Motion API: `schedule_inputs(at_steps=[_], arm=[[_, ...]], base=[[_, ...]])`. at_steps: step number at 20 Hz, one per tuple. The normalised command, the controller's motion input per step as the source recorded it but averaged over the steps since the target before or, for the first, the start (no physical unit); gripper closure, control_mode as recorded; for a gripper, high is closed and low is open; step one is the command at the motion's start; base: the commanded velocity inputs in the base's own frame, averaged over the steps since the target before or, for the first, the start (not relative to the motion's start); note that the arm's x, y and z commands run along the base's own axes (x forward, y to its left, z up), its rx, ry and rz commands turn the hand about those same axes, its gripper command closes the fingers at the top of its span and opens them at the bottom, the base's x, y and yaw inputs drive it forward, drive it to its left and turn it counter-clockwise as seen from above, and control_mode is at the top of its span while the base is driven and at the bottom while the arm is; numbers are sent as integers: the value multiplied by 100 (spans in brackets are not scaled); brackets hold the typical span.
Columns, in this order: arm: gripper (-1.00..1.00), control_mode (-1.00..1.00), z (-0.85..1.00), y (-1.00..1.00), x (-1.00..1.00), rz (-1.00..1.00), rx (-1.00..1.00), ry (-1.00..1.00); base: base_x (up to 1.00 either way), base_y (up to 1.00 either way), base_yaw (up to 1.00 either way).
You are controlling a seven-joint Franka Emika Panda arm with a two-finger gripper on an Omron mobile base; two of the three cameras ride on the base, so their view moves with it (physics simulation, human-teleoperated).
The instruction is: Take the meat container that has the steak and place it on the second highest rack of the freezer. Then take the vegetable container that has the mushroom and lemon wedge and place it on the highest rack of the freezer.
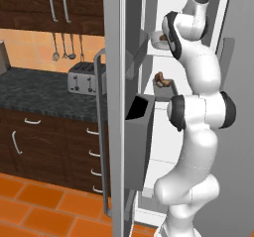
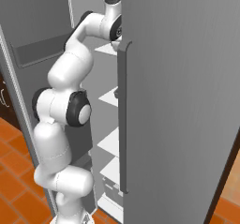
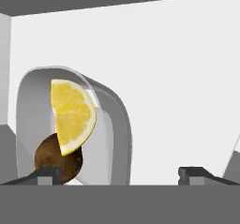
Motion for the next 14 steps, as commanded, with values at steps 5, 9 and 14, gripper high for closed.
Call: schedule_inputs(at_steps=[5,9,14], arm=[[-100,-100,0,21,-88,-5,0,0],[-100,-100,-7,24,-100,0,0,0],[-100,-100,5,13,-100,0,0,0]], base=[[0,0,0],[0,0,0],[0,0,0]])
